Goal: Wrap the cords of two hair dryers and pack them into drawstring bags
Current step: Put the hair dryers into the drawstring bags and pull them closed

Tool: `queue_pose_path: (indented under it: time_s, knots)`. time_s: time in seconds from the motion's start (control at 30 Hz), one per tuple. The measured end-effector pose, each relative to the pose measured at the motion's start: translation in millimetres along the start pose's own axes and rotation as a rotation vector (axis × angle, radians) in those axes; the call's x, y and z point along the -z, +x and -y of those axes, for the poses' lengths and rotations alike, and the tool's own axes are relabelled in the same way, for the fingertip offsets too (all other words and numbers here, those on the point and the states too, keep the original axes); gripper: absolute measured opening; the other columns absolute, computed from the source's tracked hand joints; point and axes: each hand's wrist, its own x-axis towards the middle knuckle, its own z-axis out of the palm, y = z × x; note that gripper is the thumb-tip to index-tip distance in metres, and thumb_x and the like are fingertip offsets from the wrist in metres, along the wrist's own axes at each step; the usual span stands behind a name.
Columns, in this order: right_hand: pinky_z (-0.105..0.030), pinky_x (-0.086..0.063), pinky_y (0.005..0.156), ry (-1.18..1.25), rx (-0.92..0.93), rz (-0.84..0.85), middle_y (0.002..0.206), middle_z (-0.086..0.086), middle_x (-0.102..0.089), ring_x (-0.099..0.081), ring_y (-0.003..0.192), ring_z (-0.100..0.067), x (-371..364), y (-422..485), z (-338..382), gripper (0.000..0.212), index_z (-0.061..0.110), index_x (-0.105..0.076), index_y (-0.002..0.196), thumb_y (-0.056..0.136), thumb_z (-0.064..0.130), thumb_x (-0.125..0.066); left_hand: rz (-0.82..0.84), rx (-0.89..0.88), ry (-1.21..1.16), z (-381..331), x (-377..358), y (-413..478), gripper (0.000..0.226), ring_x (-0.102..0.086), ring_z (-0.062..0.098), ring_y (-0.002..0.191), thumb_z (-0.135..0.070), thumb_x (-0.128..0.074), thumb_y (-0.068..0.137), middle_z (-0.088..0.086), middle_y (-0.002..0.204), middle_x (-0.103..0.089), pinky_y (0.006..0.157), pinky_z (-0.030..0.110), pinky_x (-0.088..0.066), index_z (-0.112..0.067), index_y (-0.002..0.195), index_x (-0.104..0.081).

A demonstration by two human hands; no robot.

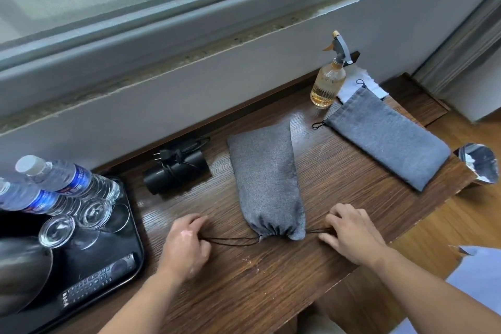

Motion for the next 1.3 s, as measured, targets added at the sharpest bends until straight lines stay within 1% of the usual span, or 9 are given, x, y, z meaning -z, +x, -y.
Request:
queue_pose_path:
  time_s: [0.07, 0.13, 0.37, 0.47, 0.53, 0.63, 0.83, 1.03, 1.3]
  knots:
    - [-0.038, -0.040, 0.105, 0.040, 0.046, -0.076, 0.127, 0.012, -0.056, -0.053, 0.123, -0.015, 0, -4, 9, 0.060, 0.033, -0.062, 0.121, 0.077, 0.071, -0.045, 0.050, -0.101, -0.071, -31, -6, -2, 0.055, -0.050, 0.017, 0.133, -0.021, -0.064, 0.085, -0.001, 0.141, -0.059, 0.115, 0.023, -0.032, -0.018, 0.139, -0.059]
    - [-0.035, -0.034, 0.114, 0.178, 0.115, -0.036, 0.134, 0.009, -0.056, -0.051, 0.128, -0.015, 3, -5, 25, 0.069, 0.028, -0.048, 0.141, 0.080, 0.059, -0.058, 0.151, -0.154, -0.123, -60, -18, -4, 0.051, -0.057, 0.015, 0.125, -0.036, -0.066, 0.089, -0.003, 0.136, -0.063, 0.109, 0.021, -0.038, -0.022, 0.137, -0.055]
    - [-0.032, -0.046, 0.099, 0.572, -0.041, 0.052, 0.126, -0.004, -0.067, -0.060, 0.117, -0.025, 1, -4, 63, 0.068, 0.032, -0.024, 0.155, 0.095, 0.032, -0.055, 0.185, 0.041, -0.292, -84, -54, 1, 0.041, -0.067, 0.018, 0.089, -0.040, -0.069, 0.093, -0.005, 0.091, -0.071, 0.084, 0.032, -0.052, -0.021, 0.119, -0.044]
    - [-0.036, -0.050, 0.090, 0.622, -0.037, 0.112, 0.110, 0.004, -0.070, -0.065, 0.104, -0.023, 6, -5, 60, 0.047, 0.032, -0.039, 0.138, 0.093, 0.031, -0.051, 0.214, 0.020, -0.255, -79, -52, 3, 0.021, -0.061, 0.018, 0.088, -0.041, -0.062, 0.098, -0.003, 0.087, -0.066, 0.076, 0.023, -0.040, -0.023, 0.099, -0.051]
    - [-0.037, -0.051, 0.080, 0.558, 0.000, 0.149, 0.086, 0.010, -0.063, -0.062, 0.084, -0.014, 8, -4, 53, 0.019, 0.032, -0.047, 0.103, 0.087, 0.041, -0.051, 0.235, -0.023, -0.194, -75, -47, 3, 0.025, -0.061, 0.019, 0.087, -0.043, -0.058, 0.100, -0.002, 0.086, -0.067, 0.073, 0.024, -0.036, -0.029, 0.081, -0.051]
    - [-0.034, -0.049, 0.074, 0.588, 0.069, 0.208, 0.076, 0.008, -0.054, -0.053, 0.073, -0.010, 7, 2, 41, 0.028, 0.027, -0.044, 0.074, 0.086, 0.051, -0.049, 0.221, -0.085, -0.193, -68, -42, 3, 0.040, -0.054, 0.014, 0.076, -0.041, -0.059, 0.100, -0.011, 0.071, -0.056, 0.070, 0.024, -0.034, -0.033, 0.064, -0.044]
    - [-0.014, -0.039, 0.073, 0.567, 0.162, 0.197, 0.077, 0.012, -0.058, -0.056, 0.077, -0.005, 3, 17, 23, 0.031, 0.023, -0.059, 0.077, 0.096, 0.046, -0.051, 0.188, -0.129, -0.211, -55, -36, 5, 0.029, -0.054, 0.008, 0.076, -0.039, -0.061, 0.100, -0.011, 0.078, -0.063, 0.069, 0.014, -0.036, -0.018, 0.081, -0.070]
    - [-0.008, -0.036, 0.074, 0.568, 0.118, 0.147, 0.075, 0.018, -0.060, -0.053, 0.073, 0.010, 5, 20, 17, 0.022, 0.026, -0.067, 0.080, 0.098, 0.033, -0.058, 0.157, -0.096, -0.187, -39, -28, 9, 0.035, -0.049, 0.002, 0.066, -0.035, -0.064, 0.098, -0.013, 0.069, -0.057, 0.064, 0.012, -0.034, -0.031, 0.065, -0.054]
    - [-0.007, -0.037, 0.076, 0.570, 0.086, 0.132, 0.077, 0.016, -0.062, -0.058, 0.078, 0.002, 7, 22, 7, 0.022, 0.025, -0.069, 0.080, 0.099, 0.030, -0.059, 0.142, -0.048, -0.175, -30, -22, 13, 0.033, -0.053, 0.011, 0.067, -0.037, -0.064, 0.098, -0.004, 0.075, -0.066, 0.060, 0.011, -0.036, -0.028, 0.067, -0.057]
